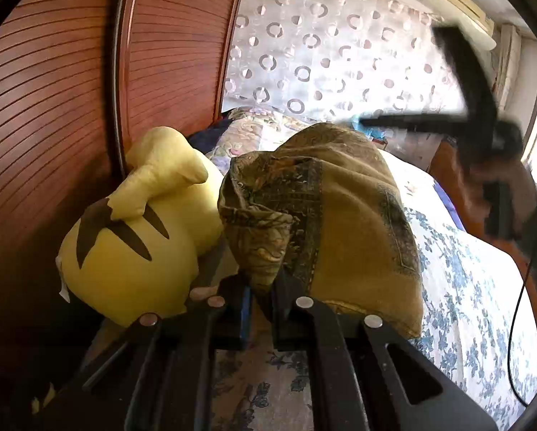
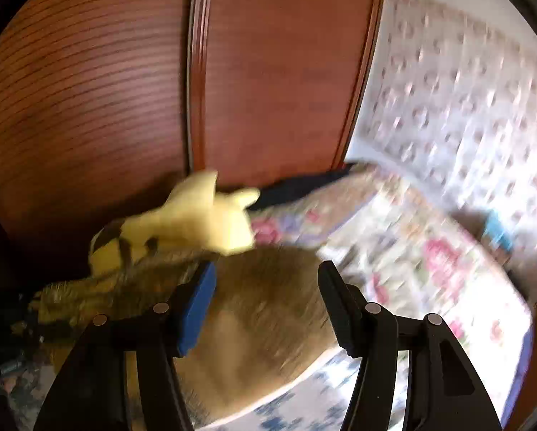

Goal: Fold small clothes
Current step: 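Carry the folded brown cloth with both grippers toward the yellow plush toy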

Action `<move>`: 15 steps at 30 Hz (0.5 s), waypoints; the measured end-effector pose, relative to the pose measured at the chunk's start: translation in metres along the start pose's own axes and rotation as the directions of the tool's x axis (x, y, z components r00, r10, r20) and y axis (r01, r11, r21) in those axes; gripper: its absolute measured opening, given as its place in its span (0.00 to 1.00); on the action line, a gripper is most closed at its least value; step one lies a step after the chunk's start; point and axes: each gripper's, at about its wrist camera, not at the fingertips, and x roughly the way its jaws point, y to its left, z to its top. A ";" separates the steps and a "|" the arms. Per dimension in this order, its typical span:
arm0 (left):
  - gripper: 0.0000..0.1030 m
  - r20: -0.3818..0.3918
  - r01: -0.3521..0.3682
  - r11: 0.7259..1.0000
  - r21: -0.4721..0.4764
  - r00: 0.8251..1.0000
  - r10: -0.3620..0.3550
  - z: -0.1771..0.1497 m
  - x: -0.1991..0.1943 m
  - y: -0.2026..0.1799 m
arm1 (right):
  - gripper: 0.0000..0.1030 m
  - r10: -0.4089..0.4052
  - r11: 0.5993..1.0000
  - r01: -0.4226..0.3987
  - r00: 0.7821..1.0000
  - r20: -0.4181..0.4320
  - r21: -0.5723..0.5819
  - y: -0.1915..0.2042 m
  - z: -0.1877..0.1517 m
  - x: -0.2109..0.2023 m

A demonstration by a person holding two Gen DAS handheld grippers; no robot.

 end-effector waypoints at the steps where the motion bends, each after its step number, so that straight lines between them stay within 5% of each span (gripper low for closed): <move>1: 0.15 0.006 -0.002 1.000 0.003 1.000 0.002 0.001 -0.002 0.000 | 0.59 0.007 1.000 -0.007 1.000 -0.018 0.009 0.003 -0.007 0.010; 8: 0.73 0.071 -0.008 1.000 0.017 0.997 0.007 0.007 -0.025 0.000 | 0.59 -0.024 0.994 0.033 0.996 -0.086 0.100 0.000 -0.055 0.069; 15: 0.79 0.102 -0.023 0.996 0.086 0.995 0.015 0.011 -0.043 -0.022 | 0.59 -0.050 0.987 0.055 0.998 -0.036 0.152 0.007 -0.066 0.073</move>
